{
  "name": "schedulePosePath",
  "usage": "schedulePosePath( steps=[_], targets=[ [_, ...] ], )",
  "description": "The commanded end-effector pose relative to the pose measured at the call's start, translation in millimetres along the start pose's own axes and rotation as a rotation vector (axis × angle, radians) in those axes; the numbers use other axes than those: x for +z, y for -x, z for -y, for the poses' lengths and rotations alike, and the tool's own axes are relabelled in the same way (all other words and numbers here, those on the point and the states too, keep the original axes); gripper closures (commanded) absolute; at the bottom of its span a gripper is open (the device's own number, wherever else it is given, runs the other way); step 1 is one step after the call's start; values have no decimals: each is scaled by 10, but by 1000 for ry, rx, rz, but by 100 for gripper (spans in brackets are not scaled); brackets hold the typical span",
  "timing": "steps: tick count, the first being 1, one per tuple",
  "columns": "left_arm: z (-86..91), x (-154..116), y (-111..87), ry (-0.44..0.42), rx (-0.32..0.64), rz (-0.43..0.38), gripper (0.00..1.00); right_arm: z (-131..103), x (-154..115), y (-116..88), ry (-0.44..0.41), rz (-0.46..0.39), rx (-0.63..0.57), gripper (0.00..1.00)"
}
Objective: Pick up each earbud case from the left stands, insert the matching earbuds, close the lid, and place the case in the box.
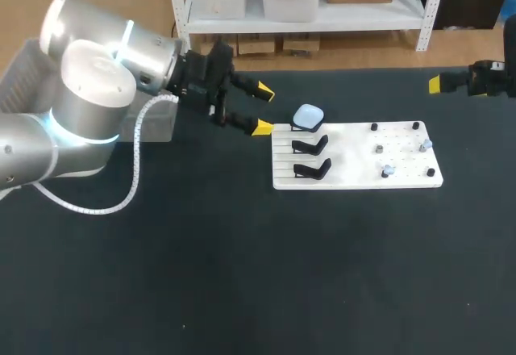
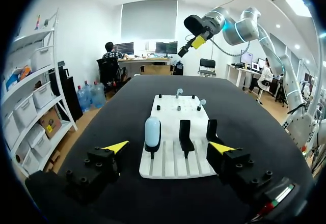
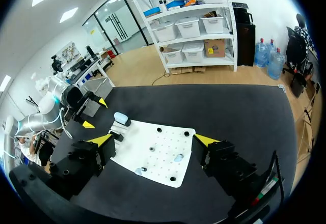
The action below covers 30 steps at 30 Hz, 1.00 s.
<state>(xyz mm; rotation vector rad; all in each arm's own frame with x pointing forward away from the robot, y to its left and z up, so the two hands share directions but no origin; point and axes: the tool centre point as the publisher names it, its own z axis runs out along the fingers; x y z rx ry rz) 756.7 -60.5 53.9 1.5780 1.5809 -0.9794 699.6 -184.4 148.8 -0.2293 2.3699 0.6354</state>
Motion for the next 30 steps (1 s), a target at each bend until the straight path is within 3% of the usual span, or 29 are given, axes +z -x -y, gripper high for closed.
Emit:
schedulePosePath(
  steps=[1,23,26,30],
  targets=[
    [-40,89,-43,-15,-3,7,0,-1,-4,0,-1,-1,0,0],
    [-254,341,-68,-114,-19,-22,0,-1,-4,0,-1,-1,0,0],
    [-263,372,-79,-118,-29,-22,10,-1,-4,0,-1,-1,0,0],
    [-264,391,-100,-119,-42,-16,15,-1,-4,0,-1,-1,0,0]
  ],
)
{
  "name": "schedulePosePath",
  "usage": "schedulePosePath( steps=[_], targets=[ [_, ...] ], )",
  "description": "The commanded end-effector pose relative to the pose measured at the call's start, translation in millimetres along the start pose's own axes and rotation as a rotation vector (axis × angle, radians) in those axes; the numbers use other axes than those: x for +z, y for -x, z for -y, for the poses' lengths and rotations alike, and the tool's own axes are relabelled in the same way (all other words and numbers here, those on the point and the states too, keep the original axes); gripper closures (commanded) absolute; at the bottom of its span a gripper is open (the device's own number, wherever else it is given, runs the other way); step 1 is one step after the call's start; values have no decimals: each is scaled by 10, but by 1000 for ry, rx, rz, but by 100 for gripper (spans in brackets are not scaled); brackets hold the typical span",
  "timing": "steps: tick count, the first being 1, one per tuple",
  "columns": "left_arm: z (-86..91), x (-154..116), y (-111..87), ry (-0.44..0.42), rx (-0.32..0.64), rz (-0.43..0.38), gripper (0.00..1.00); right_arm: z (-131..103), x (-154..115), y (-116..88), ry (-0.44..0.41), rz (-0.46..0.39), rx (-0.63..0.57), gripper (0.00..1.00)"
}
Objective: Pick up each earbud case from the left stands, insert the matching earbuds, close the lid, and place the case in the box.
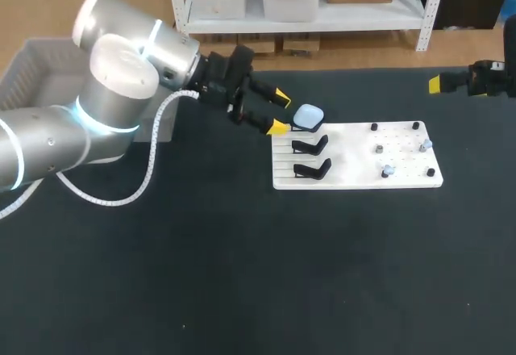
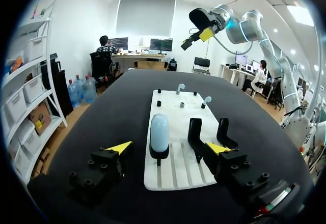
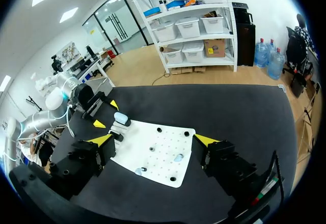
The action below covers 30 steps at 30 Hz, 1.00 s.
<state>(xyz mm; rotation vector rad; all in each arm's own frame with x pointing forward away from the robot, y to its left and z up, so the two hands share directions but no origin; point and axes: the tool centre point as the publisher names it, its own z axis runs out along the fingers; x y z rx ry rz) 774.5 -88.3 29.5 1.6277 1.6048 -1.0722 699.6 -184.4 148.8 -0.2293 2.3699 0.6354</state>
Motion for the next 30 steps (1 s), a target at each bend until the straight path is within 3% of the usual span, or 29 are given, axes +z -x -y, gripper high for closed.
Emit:
schedulePosePath(
  steps=[1,4,10,18,30],
  targets=[
    [-74,35,-24,-29,-6,6,16,-1,-4,0,-1,-1,0,0],
    [-68,53,-25,-31,-8,10,22,-1,-4,0,-1,-1,0,0],
    [-80,93,-28,-38,-10,9,22,-1,-4,0,-1,-1,0,0],
    [-106,154,15,-49,-4,9,30,-1,-4,0,-1,-1,0,0],
    [-96,212,34,-58,-3,13,33,-1,-4,0,-1,-1,0,0]
  ],
)
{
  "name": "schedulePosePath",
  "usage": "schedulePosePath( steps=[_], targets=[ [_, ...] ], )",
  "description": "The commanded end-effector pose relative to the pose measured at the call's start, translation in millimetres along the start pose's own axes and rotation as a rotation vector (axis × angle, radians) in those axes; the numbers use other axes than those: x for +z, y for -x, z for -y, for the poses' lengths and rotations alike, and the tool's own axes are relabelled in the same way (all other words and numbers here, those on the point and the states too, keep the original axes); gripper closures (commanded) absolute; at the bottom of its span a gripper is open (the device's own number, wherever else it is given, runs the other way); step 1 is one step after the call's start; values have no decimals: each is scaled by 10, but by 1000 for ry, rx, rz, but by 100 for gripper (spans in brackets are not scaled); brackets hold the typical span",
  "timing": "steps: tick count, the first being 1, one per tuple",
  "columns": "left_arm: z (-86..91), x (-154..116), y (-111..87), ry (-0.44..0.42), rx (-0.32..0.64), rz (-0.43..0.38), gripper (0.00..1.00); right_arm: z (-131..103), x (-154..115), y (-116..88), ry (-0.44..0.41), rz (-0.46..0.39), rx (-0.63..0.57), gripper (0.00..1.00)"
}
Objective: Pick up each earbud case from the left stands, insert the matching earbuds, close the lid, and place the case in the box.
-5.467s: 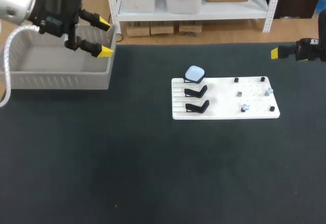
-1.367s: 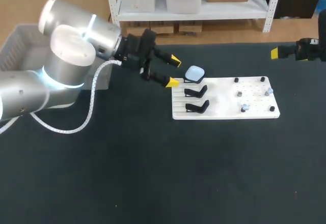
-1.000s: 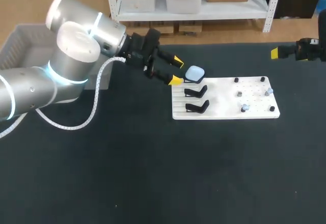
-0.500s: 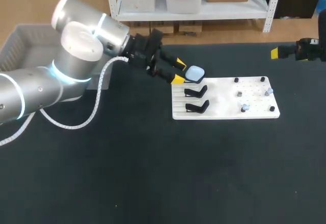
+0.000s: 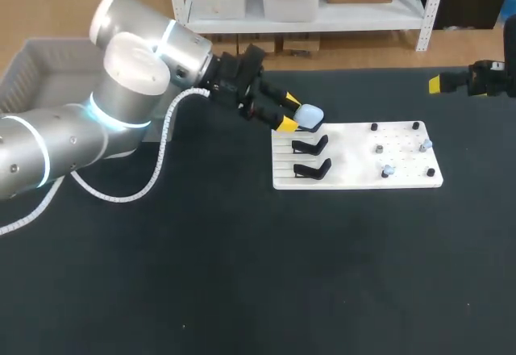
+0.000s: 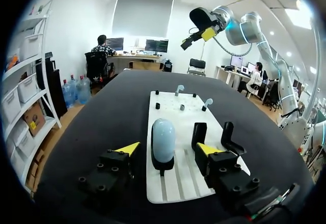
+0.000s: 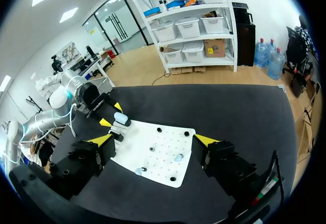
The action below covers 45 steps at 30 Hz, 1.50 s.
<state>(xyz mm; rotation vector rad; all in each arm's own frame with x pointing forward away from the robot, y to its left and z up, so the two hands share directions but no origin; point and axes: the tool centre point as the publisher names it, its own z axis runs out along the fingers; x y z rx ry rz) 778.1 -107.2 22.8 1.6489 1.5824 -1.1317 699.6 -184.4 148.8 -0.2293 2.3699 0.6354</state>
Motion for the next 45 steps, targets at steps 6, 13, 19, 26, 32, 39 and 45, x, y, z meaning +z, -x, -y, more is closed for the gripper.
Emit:
schedulePosePath(
  steps=[6,13,19,26,32,39,45],
  targets=[
    [-57,29,-3,-2,0,0,35,-1,-4,0,-1,-1,0,0],
    [-67,69,1,1,1,8,38,-1,-4,0,-1,-1,0,0],
    [-57,107,-8,1,-4,12,40,-1,-4,0,-1,-1,0,0],
    [-61,112,-19,5,-6,10,42,-1,-4,0,-1,-1,0,0],
    [-65,124,-18,6,-5,10,47,-1,-4,0,-1,-1,0,0],
    [-75,142,-15,3,-3,8,50,-1,-4,0,-1,-1,0,0],
    [-85,157,-14,-2,-2,4,51,-1,-4,0,-1,-1,0,0]
  ],
)
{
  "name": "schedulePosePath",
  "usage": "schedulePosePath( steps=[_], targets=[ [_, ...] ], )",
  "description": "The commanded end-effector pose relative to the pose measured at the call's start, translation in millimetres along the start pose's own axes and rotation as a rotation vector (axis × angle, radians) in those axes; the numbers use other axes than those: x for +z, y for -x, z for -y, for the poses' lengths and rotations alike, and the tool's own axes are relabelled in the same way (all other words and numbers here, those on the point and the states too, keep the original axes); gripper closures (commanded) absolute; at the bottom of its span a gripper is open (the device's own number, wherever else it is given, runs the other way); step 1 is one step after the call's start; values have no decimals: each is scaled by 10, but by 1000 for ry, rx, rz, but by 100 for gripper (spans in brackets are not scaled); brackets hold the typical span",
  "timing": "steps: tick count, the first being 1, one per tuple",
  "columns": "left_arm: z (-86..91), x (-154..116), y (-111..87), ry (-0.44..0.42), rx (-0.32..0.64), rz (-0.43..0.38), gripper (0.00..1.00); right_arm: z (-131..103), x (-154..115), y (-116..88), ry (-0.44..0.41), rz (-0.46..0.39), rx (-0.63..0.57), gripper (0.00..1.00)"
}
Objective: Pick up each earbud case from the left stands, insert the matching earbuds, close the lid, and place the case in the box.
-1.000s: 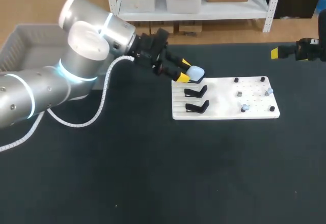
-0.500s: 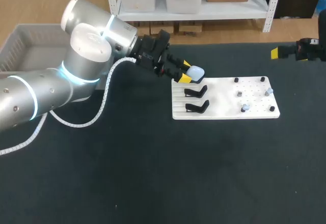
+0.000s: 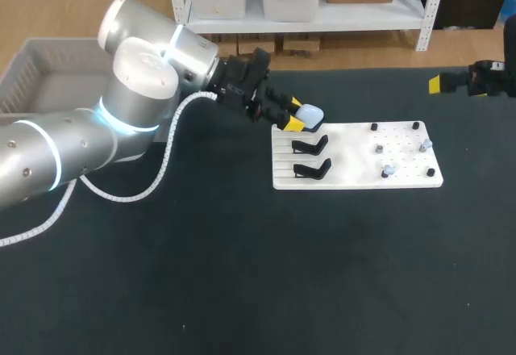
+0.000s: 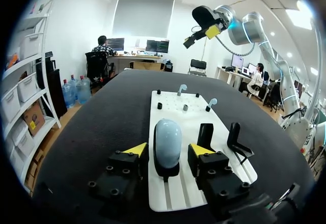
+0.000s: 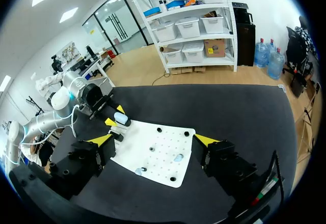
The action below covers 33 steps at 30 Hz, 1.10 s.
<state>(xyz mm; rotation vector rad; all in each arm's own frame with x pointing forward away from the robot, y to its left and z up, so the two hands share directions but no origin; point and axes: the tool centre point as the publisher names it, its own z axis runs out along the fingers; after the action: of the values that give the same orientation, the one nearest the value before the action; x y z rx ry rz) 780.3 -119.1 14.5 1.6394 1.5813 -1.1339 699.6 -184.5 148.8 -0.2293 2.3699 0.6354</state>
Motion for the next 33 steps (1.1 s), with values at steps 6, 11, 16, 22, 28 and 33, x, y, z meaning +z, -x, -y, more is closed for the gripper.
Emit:
schedulePosePath(
  steps=[6,11,16,22,28,33],
  targets=[
    [-43,35,-2,-9,0,-4,53,-1,-4,0,-1,-1,0,0],
    [-49,55,-4,-17,3,-9,58,-1,-4,0,-1,-1,0,0],
    [-50,61,-2,-18,5,-15,80,-1,-4,0,-1,-1,0,0],
    [-22,-10,69,-1,26,-12,100,-1,-4,0,-1,-1,0,0],
    [53,-117,156,24,49,8,100,-1,-4,0,-1,-1,0,0],
    [162,-309,299,75,67,75,100,-1,-4,0,-1,-1,0,0]
  ],
)
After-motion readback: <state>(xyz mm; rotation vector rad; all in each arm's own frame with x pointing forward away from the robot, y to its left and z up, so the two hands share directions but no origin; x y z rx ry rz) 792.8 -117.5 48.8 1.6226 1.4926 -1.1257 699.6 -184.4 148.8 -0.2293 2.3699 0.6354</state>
